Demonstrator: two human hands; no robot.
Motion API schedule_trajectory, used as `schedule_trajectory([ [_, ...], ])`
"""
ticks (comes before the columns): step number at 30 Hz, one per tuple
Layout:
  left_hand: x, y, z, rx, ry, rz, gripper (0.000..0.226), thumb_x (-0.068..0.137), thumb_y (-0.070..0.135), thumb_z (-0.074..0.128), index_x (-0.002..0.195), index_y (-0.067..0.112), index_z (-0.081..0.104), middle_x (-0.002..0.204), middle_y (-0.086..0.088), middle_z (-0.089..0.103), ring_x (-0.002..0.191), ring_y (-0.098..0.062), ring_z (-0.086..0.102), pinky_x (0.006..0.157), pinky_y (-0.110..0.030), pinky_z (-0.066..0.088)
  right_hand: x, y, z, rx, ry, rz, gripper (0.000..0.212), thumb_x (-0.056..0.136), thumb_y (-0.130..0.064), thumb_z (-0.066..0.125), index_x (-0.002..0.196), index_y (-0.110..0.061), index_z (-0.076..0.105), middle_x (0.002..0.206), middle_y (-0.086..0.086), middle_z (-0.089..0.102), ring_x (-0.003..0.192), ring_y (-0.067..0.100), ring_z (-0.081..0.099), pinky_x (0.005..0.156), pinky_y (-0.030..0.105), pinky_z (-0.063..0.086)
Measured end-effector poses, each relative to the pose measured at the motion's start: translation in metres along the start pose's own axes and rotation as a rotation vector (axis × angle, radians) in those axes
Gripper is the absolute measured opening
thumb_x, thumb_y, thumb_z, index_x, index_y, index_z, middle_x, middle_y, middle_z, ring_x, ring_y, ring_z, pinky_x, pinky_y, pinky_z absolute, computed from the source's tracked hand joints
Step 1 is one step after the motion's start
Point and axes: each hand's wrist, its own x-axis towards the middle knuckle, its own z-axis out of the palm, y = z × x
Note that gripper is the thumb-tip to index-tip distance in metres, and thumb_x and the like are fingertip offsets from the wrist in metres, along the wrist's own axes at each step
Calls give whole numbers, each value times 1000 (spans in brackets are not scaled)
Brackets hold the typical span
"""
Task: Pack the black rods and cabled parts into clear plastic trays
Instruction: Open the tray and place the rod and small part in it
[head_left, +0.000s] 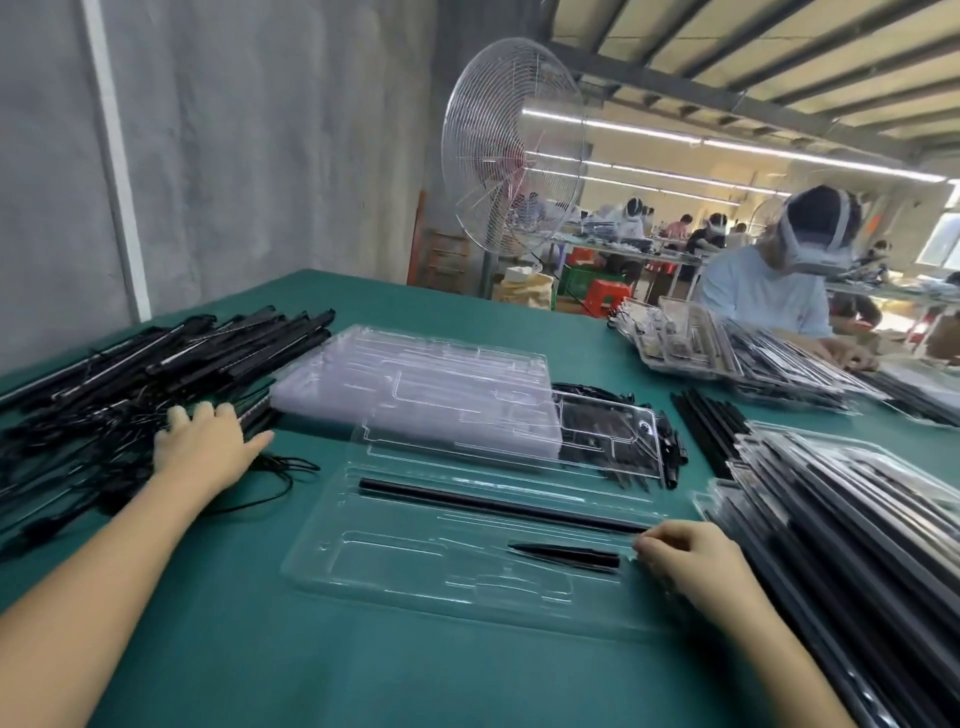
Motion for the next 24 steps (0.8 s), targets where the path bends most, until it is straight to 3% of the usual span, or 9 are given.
schedule_trajectory([
  [3, 6, 0, -10, 66, -48, 11, 62, 85, 68, 44, 121, 18, 51, 131, -12, 51, 122, -33, 40, 94, -37, 38, -2, 0, 1, 14, 3, 7, 17, 83, -17, 67, 65, -16, 69, 47, -8, 58, 51, 8, 52, 60, 25, 43],
  [8, 18, -1, -30, -33, -258, 24, 38, 77, 55, 60, 93, 20, 57, 114, -7, 61, 108, -29, 53, 94, -34, 44, -1, 3, 2, 10, 12, -2, 19, 84, -19, 66, 65, -17, 68, 47, -6, 59, 47, 6, 52, 57, 24, 43],
  [9, 20, -2, -32, -65, -277, 21, 37, 77, 49, 63, 94, 16, 59, 113, -10, 62, 104, -31, 56, 94, -37, 46, 0, 4, 2, 7, 14, -5, 19, 84, -19, 66, 65, -17, 68, 46, -6, 59, 47, 6, 52, 56, 24, 42],
  [11, 20, -3, -31, -45, -274, -55, 53, 79, 49, 63, 115, 12, 53, 125, -15, 55, 111, -33, 54, 97, -38, 45, 0, 4, 3, -5, 16, -13, 19, 84, -20, 66, 64, -18, 68, 46, -7, 59, 44, 4, 51, 55, 23, 42],
  [13, 14, 0, -28, 118, -242, -142, 71, 78, 64, 60, 133, 21, 45, 142, -10, 36, 126, -30, 38, 101, -36, 38, 0, 4, 4, -21, 19, -20, 20, 84, -20, 66, 64, -19, 68, 46, -8, 59, 42, 3, 50, 53, 23, 41],
  [15, 11, 5, -28, 303, -149, -84, 70, 76, 70, 57, 131, 29, 50, 145, -6, 27, 130, -27, 27, 103, -34, 31, 0, 4, 5, -28, 27, -25, 20, 84, -20, 66, 64, -19, 68, 48, -7, 60, 44, 5, 51, 54, 24, 41],
  [19, 16, 12, -31, 374, -119, 30, 50, 85, 51, 62, 125, 24, 54, 137, -6, 36, 129, -25, 29, 106, -38, 28, 0, 4, 6, -19, 33, -31, 21, 84, -20, 66, 63, -19, 67, 51, -4, 61, 48, 9, 52, 56, 26, 42],
  [22, 19, 11, -34, 323, -205, 67, 20, 93, 22, 47, 111, 19, 56, 113, -3, 54, 118, -25, 47, 111, -51, 22, -1, 4, 6, -26, 45, -41, 20, 84, -20, 66, 65, -21, 68, 53, -5, 62, 51, 9, 54, 57, 26, 43],
  [24, 19, 8, -36, 257, -281, 53, 23, 93, 18, 38, 110, 16, 54, 118, -6, 54, 115, -28, 50, 109, -53, 25, -1, 4, 7, -28, 48, -43, 19, 84, -20, 66, 65, -21, 68, 55, -5, 63, 53, 10, 55, 58, 27, 44],
])
